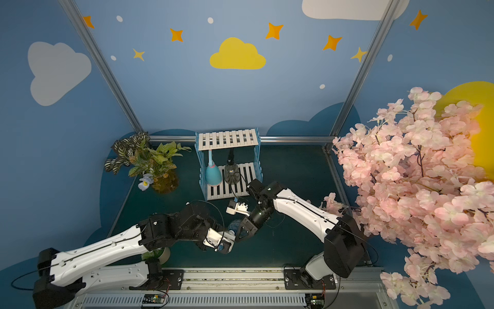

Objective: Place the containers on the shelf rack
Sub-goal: 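Pick up a container from the center of the board.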

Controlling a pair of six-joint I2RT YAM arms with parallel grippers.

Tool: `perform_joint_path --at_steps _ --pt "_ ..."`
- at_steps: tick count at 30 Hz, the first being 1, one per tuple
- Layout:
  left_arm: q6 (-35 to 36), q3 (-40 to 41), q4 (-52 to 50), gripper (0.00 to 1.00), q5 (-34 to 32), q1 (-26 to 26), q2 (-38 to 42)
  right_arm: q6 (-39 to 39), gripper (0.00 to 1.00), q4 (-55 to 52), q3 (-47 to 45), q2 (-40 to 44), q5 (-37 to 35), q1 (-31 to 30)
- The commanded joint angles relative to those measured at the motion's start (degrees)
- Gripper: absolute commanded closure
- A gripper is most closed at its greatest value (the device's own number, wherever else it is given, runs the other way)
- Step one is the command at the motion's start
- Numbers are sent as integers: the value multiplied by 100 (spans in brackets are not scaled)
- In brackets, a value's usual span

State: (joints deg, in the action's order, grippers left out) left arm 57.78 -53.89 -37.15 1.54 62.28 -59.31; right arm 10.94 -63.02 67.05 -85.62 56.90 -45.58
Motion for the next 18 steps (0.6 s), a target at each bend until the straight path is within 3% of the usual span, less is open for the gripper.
perform_joint_path --at_steps 1,4,5,8,13,18 --pt "-85 -52 -19 75 -81 17 3 22 68 -94 143 167 -339 5" --pt "-257 -108 -27 96 -79 12 -44 -155 54 117 83 427 -714 41" --pt "-311 -119 -36 97 -102 4 -56 -236 52 236 17 541 -815 50" --pt "-496 -135 -87 98 -76 -42 -99 -545 47 643 -233 942 -1213 106" --pt "-795 -378 -359 98 140 -297 -250 -1078 40 1570 -894 2031 -2658 67" --pt "-1261 -866 -691 98 962 -812 -362 -988 36 3933 -2345 3680 -4248 -537"
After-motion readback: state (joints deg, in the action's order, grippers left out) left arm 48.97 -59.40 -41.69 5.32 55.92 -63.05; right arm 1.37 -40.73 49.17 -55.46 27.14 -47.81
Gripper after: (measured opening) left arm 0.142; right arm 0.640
